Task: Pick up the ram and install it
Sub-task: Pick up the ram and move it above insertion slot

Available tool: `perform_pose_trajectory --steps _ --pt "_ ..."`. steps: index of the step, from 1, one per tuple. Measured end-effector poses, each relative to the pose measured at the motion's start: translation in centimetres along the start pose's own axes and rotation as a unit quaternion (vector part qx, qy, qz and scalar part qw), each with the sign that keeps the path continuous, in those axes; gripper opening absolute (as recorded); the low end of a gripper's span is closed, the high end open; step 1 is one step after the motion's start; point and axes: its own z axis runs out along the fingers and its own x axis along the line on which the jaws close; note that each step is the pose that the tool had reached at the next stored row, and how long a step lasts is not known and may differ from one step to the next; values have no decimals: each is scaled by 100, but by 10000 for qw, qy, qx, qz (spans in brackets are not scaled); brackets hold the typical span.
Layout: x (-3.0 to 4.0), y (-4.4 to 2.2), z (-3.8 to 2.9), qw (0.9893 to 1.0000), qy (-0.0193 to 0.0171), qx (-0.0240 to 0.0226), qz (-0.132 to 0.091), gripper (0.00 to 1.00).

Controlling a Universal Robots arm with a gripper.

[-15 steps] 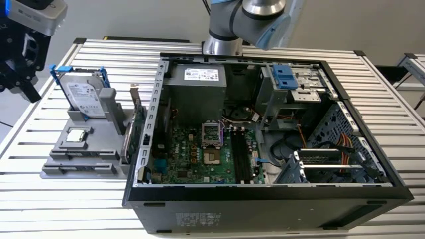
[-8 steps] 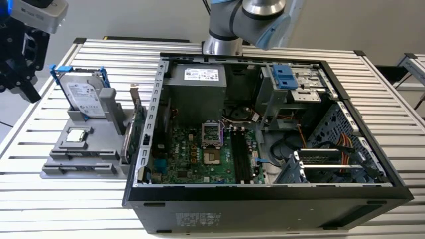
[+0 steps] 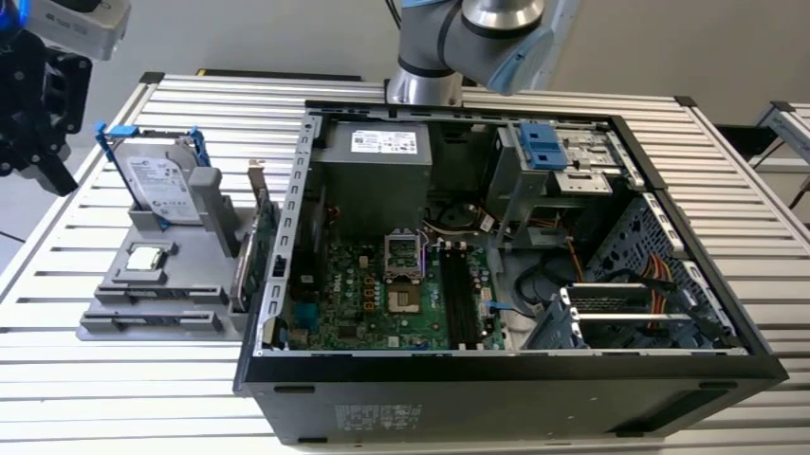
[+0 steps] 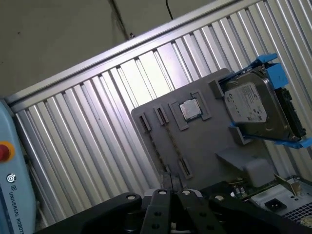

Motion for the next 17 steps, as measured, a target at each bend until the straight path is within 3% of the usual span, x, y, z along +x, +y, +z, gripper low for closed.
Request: perform_pose_trajectory --steps 9,17 --pt "0 1 0 9996 14 -1 -282 0" --pt "1 1 0 9985 27 -2 -538 0"
